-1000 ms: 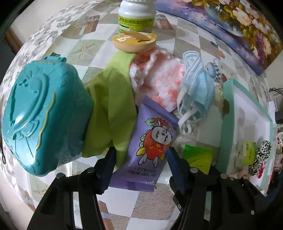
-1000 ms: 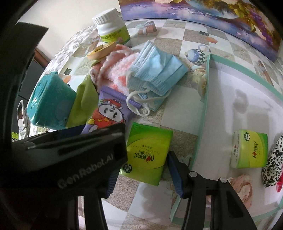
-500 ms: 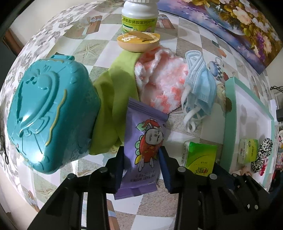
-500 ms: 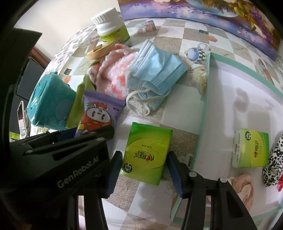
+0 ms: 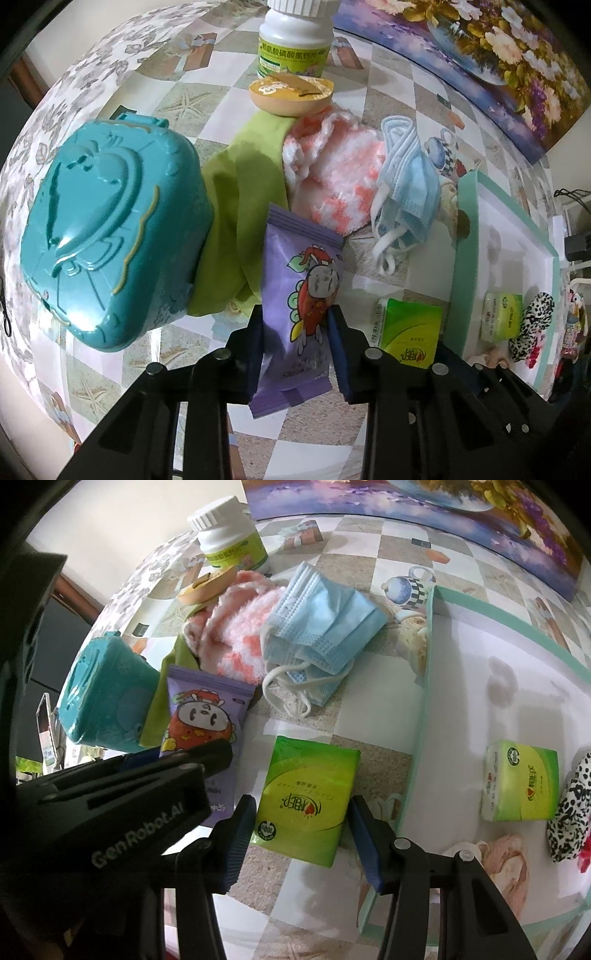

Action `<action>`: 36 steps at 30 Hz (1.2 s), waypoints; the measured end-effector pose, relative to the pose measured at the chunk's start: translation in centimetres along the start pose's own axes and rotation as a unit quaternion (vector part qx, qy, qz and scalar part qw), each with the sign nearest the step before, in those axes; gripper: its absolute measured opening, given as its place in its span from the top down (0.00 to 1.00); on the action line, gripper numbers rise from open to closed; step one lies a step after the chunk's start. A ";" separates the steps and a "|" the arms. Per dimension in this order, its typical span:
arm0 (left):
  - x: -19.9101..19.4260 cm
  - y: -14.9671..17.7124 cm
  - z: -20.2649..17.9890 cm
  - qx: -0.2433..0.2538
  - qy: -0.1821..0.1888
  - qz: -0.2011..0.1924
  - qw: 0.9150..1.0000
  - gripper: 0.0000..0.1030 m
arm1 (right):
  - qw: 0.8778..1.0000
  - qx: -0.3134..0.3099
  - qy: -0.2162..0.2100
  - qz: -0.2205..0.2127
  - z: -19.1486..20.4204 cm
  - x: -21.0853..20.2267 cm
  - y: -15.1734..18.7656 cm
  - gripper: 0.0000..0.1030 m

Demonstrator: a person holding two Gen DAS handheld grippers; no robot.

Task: Organize soft objects
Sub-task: 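Carry both packs over the white tray and open both tools to release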

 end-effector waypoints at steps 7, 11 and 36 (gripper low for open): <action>-1.4 -0.4 1.1 -0.008 0.009 -0.013 1.000 0.69 | 1.000 0.010 -0.008 -0.016 -0.5 -1.5 -0.9 0.47; -2.5 -0.4 1.9 -0.012 0.011 -0.023 1.000 0.71 | 0.999 0.022 -0.011 -0.024 -0.8 -2.3 -0.7 0.47; -11.9 -0.6 4.1 -0.036 0.047 -0.130 0.990 0.73 | 0.993 0.013 0.011 -0.113 -0.6 -10.2 -1.8 0.47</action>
Point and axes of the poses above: each gripper's, at about its wrist camera, not at the fingertips, and x roughly the way its jaws point, z to its left, y to its underside, the point moved 10 cm from there along x, roughly the way its jaws point, and after that the axes turned 15 degrees about -y, right-handed, at the moved point
